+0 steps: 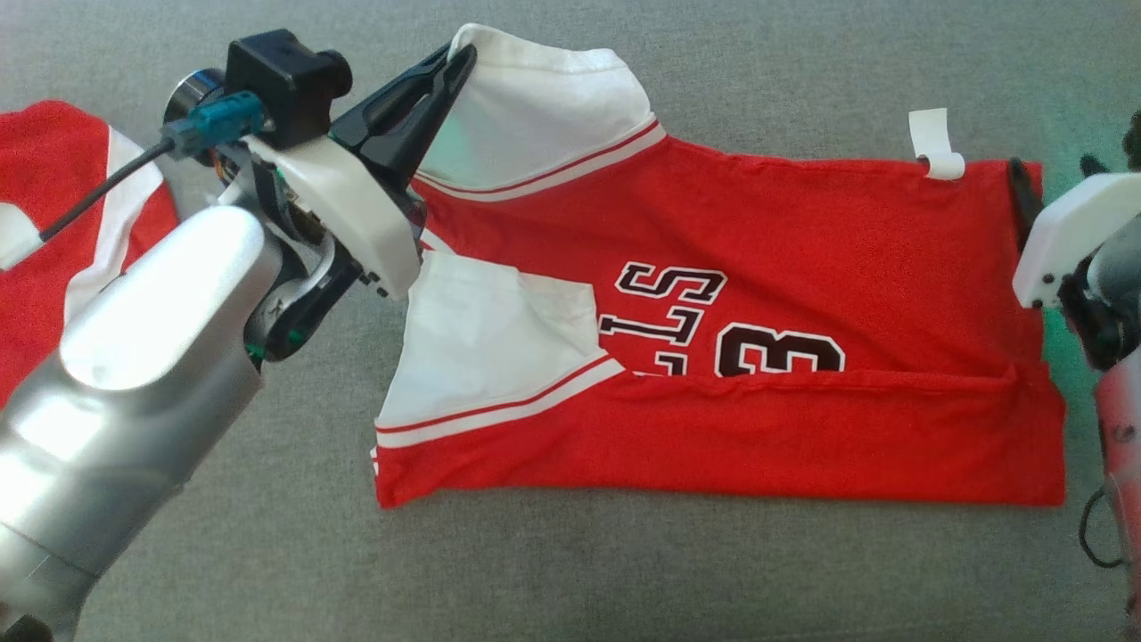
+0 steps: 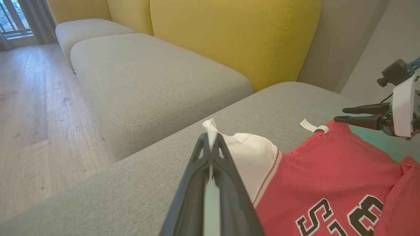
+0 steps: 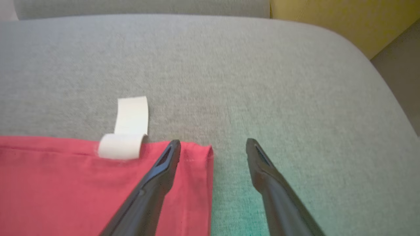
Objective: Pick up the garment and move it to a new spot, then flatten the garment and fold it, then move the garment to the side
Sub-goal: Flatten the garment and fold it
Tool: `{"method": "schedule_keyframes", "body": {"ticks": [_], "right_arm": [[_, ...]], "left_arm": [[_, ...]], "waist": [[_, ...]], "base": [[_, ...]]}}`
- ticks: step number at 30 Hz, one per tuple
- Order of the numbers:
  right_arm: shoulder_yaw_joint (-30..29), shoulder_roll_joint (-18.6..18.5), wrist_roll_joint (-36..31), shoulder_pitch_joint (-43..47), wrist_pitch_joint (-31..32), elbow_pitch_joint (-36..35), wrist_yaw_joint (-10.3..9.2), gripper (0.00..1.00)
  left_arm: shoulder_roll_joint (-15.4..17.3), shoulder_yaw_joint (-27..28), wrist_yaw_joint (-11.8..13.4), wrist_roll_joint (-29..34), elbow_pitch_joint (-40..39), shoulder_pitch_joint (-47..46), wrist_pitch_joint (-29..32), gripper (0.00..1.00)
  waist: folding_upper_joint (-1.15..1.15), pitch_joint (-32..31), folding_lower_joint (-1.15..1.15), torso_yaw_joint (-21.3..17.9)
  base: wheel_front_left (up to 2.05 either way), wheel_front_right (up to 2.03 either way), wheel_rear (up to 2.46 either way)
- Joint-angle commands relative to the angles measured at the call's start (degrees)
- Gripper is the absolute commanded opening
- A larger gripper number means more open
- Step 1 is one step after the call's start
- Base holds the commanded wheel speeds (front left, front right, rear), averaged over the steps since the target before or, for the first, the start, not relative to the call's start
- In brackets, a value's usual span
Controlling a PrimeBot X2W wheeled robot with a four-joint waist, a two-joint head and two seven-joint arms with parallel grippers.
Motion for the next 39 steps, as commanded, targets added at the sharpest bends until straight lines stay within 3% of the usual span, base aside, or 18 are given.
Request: {"method": "schedule_keyframes", "body": {"ticks": [1, 11, 12, 13, 27, 39], "right_arm": [[0.3, -0.3, -0.9, -1.7, 0.5, -0.4, 0.39, 1.0], [2.4, 2.3, 2.8, -3.4, 5.5, 5.0, 0.39, 1.0], [2.7, 2.4, 3.9, -3.5, 6.3, 5.2, 0.39, 0.38], [3.2, 2.4, 4.9, -3.6, 6.6, 5.0, 0.39, 0.0], [4.9, -0.1, 9.1, -10.0, -2.7, 0.7, 0.39, 0.0], [5.6, 1.4, 9.0, -20.0, -13.5, 2.4, 0.39, 0.0]], "left_arm": [[2.5, 2.2, 0.5, 0.7, -1.9, -2.0, 0.2, 0.0], [3.5, 2.8, 1.2, 0.5, -1.9, -3.2, 0.8, 0.0], [3.5, 2.9, 1.2, 0.5, -1.6, -3.3, 0.8, 0.0], [3.6, 3.0, 1.3, 0.4, -1.2, -3.4, 0.8, 0.0], [4.5, 5.4, 1.3, 0.9, 6.2, -7.9, -1.8, 0.0], [1.7, 6.0, -1.0, 3.9, 17.1, -18.5, -7.8, 0.0]], "waist": [[0.0, 0.5, 0.0, 0.0], [0.0, 2.2, 0.0, -0.6], [0.0, 2.3, 0.0, -0.6], [0.0, 2.4, 0.0, -0.7], [0.0, 4.5, 0.0, -1.9], [0.0, 7.0, 0.0, -3.8]], "base": [[0.0, 0.0, 0.0], [0.0, 0.0, 0.0], [0.0, 0.0, 0.0], [0.0, 0.0, 0.0], [0.0, 0.0, 0.0], [0.0, 0.0, 0.0]]}}
